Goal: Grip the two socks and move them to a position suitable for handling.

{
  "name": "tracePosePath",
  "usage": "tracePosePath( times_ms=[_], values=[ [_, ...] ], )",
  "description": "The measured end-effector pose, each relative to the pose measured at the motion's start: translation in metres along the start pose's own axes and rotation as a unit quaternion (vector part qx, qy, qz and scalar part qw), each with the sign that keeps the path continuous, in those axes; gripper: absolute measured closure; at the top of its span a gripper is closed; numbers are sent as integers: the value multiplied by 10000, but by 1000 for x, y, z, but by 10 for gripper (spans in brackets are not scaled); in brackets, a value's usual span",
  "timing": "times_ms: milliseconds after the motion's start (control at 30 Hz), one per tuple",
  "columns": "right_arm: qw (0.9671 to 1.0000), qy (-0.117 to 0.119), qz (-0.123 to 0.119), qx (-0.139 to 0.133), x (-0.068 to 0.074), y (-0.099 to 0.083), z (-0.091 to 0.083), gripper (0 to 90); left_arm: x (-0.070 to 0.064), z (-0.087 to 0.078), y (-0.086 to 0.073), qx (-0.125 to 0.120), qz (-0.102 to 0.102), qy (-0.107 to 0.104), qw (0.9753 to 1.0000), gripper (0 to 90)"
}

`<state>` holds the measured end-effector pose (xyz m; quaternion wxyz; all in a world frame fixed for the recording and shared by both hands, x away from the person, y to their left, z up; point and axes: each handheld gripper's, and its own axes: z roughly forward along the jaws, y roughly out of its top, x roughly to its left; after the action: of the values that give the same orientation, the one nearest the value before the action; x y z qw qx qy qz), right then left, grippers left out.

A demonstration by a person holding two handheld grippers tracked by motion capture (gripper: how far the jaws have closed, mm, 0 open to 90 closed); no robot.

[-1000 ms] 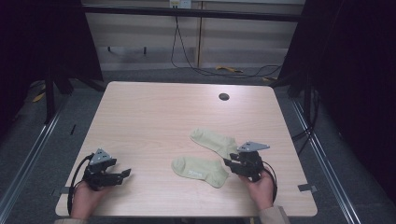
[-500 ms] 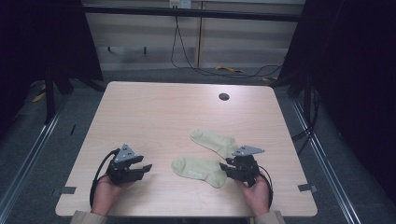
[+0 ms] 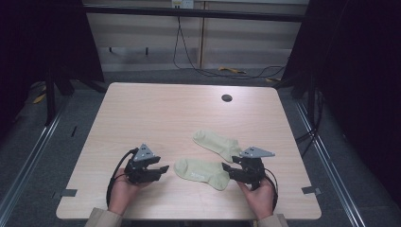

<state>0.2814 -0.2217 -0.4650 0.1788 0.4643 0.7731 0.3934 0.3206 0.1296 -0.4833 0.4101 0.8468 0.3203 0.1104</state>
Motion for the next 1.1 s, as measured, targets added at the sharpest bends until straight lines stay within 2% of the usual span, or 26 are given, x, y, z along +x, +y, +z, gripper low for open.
tracePosePath(
  times_ms=[67, 100, 133, 200, 267, 333, 400, 433, 500, 767, 933, 1033, 1100],
  values=[
    [10000, 54, -62, 22, 3, 1, 1, 418, -1, 4, 2, 29, 48, 2, 10000, 495],
    [9999, 9, -111, 38, 5, 2, 2, 435, -2, 6, 2, 73, 89, 103, 9999, 495],
    [9999, 14, -150, 65, 6, 2, 2, 459, -3, 9, 2, 88, 168, 103, 9998, 500],
    [9998, 1, -182, 114, 8, 2, 3, 540, -4, 14, 3, 175, 120, 137, 9997, 539],
    [9995, 34, -240, 185, 7, 0, 4, 610, -4, 18, 4, 203, 192, 159, 9995, 556],
    [9989, -24, -300, 365, 7, -2, 6, 680, -5, 20, 5, 250, 204, 204, 9993, 579],
    [9984, -66, -270, 488, 6, -5, 8, 707, -6, 21, 6, 305, 186, 217, 9991, 598],
    [9982, -2, -277, 541, 5, -5, 9, 718, -5, 22, 7, 345, 188, 222, 9990, 600],
    [9979, -63, -316, 557, 5, -6, 10, 748, -5, 24, 8, 394, 118, 211, 9989, 619],
    [9969, -86, -382, 677, 10, -6, 13, 741, -4, 27, 16, 499, -235, 242, 9982, 672],
    [9966, -68, -401, 713, 10, -7, 15, 744, -5, 31, 22, 513, -334, 191, 9979, 691],
    [9971, -87, -347, 670, 10, -6, 14, 751, -5, 33, 22, 553, -306, 243, 9977, 715],
    [9970, -128, -375, 659, 9, -7, 13, 750, -6, 34, 22, 588, -371, 167, 9974, 717]
  ],
)
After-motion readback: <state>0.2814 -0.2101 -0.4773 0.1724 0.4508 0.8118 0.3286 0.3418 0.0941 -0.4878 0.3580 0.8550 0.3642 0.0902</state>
